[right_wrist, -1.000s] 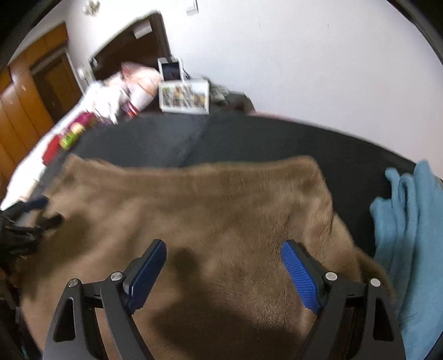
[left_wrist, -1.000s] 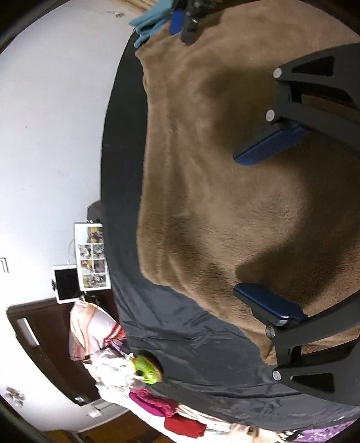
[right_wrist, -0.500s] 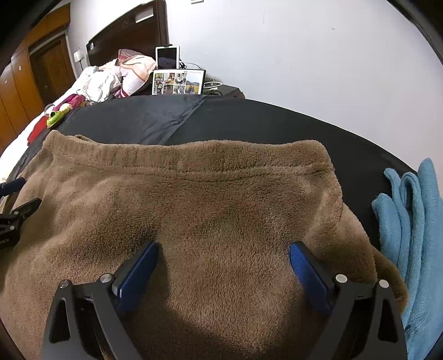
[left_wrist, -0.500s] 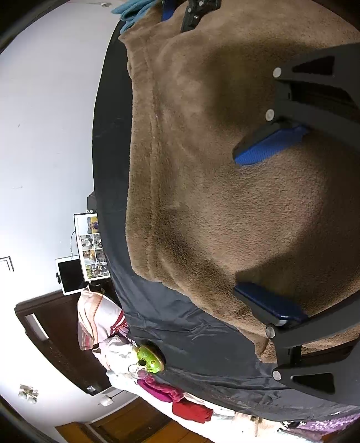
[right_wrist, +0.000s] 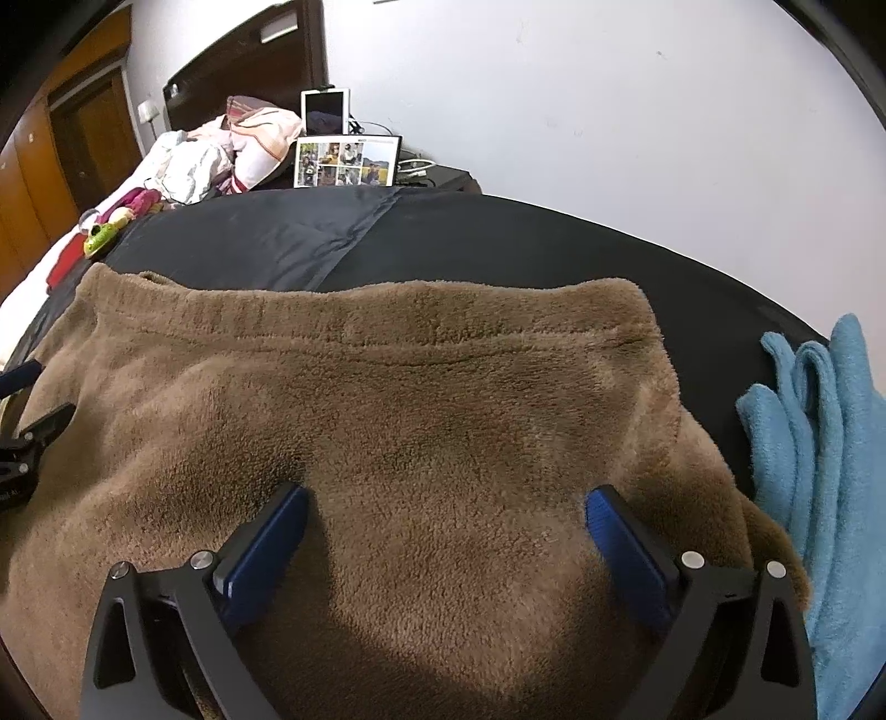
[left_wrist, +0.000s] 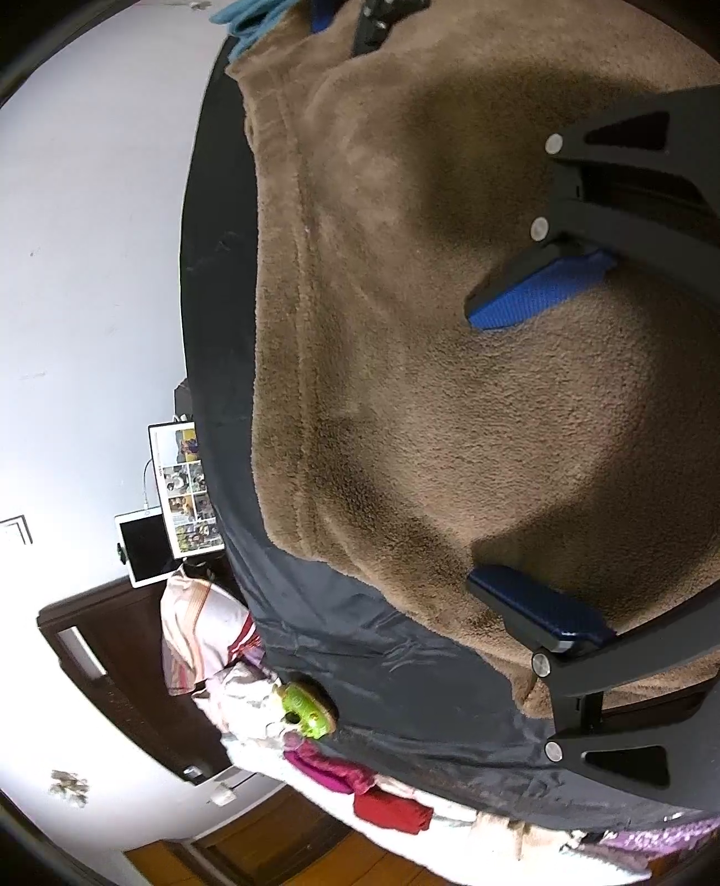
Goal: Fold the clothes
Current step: 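Press the folded fleece flat with both open grippers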
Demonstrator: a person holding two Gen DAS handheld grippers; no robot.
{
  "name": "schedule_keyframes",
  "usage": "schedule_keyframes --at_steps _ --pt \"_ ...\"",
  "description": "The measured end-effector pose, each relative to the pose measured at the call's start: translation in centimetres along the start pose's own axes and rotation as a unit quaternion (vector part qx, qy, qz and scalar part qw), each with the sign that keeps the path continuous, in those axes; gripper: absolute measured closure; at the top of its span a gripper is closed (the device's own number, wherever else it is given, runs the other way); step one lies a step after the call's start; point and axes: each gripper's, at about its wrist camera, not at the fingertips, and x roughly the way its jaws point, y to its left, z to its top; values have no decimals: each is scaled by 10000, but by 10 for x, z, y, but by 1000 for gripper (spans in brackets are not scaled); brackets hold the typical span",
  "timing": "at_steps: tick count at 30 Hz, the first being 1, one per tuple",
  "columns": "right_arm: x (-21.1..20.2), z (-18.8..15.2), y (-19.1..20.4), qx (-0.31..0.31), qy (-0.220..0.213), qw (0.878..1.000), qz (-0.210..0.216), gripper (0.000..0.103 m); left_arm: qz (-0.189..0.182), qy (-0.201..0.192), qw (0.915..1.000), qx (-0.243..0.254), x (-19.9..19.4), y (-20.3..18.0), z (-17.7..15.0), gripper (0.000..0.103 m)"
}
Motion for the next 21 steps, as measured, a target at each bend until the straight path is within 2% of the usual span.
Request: schedule_keyframes --at_steps 3,8,15,21 --pt "-22 -5 0 209 -202 9995 -134 1 229 -213 9994 142 -10 -5 -1 13" --pt "-72 -27 4 389 -650 9969 222 1 397 -673 9960 439 -39 -15 -9 12" --pt "-122 -71 11 326 -970 9939 423 1 65 -956 9920 827 -90 -39 -41 12" --pt "-129 -98 11 264 -977 9947 185 1 -96 -927 9913 934 -107 -51 -66 12"
